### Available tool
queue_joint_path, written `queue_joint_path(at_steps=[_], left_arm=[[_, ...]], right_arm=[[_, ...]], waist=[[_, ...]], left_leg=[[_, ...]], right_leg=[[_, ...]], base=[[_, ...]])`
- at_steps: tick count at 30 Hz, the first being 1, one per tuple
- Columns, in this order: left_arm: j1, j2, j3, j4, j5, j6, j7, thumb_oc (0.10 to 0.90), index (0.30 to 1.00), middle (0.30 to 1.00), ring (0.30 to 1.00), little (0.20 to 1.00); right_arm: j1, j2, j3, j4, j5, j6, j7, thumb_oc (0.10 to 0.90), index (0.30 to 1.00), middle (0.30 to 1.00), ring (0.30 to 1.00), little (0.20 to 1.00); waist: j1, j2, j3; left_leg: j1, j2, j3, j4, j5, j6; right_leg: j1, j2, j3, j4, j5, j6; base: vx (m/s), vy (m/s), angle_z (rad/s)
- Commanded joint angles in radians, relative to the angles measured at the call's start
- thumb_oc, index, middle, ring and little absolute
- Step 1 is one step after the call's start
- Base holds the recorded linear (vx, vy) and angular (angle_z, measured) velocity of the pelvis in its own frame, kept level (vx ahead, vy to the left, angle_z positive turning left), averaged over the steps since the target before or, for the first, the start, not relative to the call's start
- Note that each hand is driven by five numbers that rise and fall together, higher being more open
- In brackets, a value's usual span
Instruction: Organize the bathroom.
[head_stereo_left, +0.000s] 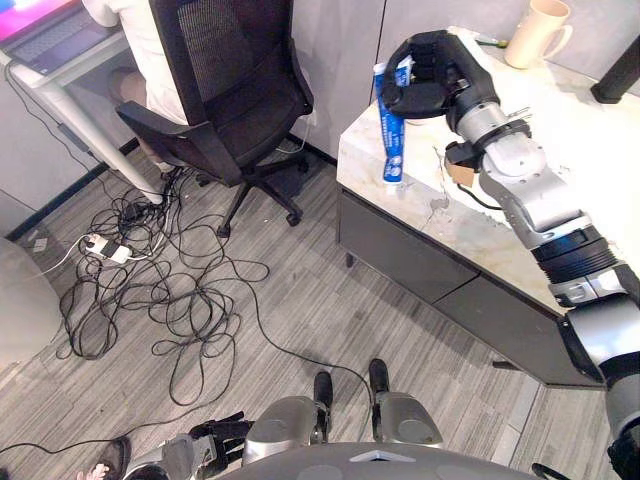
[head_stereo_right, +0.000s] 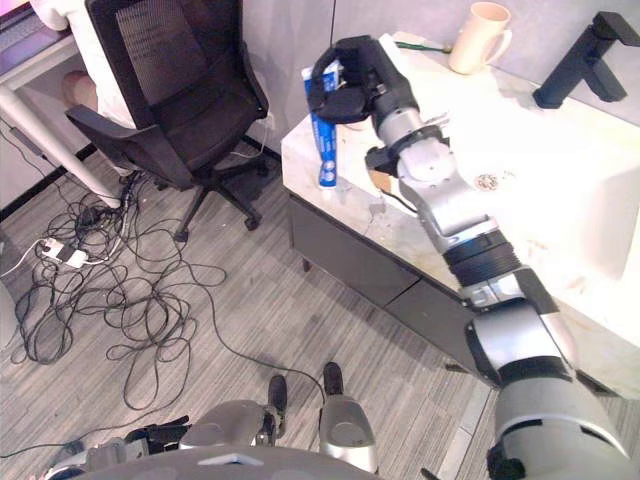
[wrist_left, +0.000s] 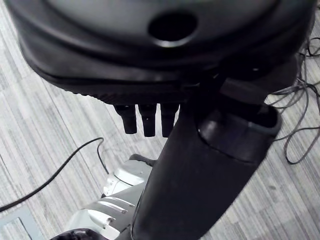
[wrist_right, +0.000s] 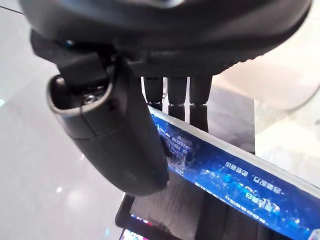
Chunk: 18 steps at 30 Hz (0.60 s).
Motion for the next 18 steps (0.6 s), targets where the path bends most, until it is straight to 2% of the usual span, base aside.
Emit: queue_joint_path(at_steps=[1,9,13,18], left_arm=[[0.03,0.056,-0.028,0.007,0.009,-0.007,0.014,0.8,0.9,0.9,0.9,0.9],[0.071,0.086,0.019,0.015,0.028,-0.015,0.011,0.8,0.9,0.9,0.9,0.9],[0.076,0.088,0.021,0.015,0.029,-0.02,-0.001,0.8,0.9,0.9,0.9,0.9],[0.076,0.073,0.017,0.003,0.017,-0.03,0.008,0.8,0.9,0.9,0.9,0.9]], right_arm=[[-0.189,0.011,-0.109,-0.055,-0.008,-0.138,-0.042,0.4,0.3,0.3,0.3,0.3],[-0.176,-0.03,-0.141,-0.106,0.006,-0.125,-0.062,0.4,0.3,0.3,0.3,0.3],[-0.176,-0.05,-0.154,-0.107,0.03,-0.139,-0.075,0.4,0.3,0.3,0.3,0.3],[-0.184,-0.07,-0.185,-0.116,-0.01,-0.187,-0.138,0.4,0.3,0.3,0.3,0.3]], waist=[[-0.014,-0.02,-0.097],[-0.023,-0.015,-0.113],[-0.027,-0.017,-0.12],[-0.025,-0.027,-0.142]], left_leg=[[0.061,0.135,0.03,0.063,-0.129,-0.083],[0.083,0.132,0.054,0.049,-0.143,-0.072],[0.087,0.133,0.059,0.048,-0.147,-0.072],[0.094,0.136,0.058,0.045,-0.154,-0.074]], right_leg=[[-0.072,-0.04,0.017,0.113,-0.103,0.068],[-0.073,-0.044,0.026,0.112,-0.107,0.081],[-0.071,-0.042,0.029,0.109,-0.108,0.082],[-0.061,-0.036,0.034,0.1,-0.113,0.082]], base=[[0.09,0.015,0.01],[0.05,0.004,-0.02],[0.03,-0.003,-0.02],[0.07,-0.024,-0.04]])
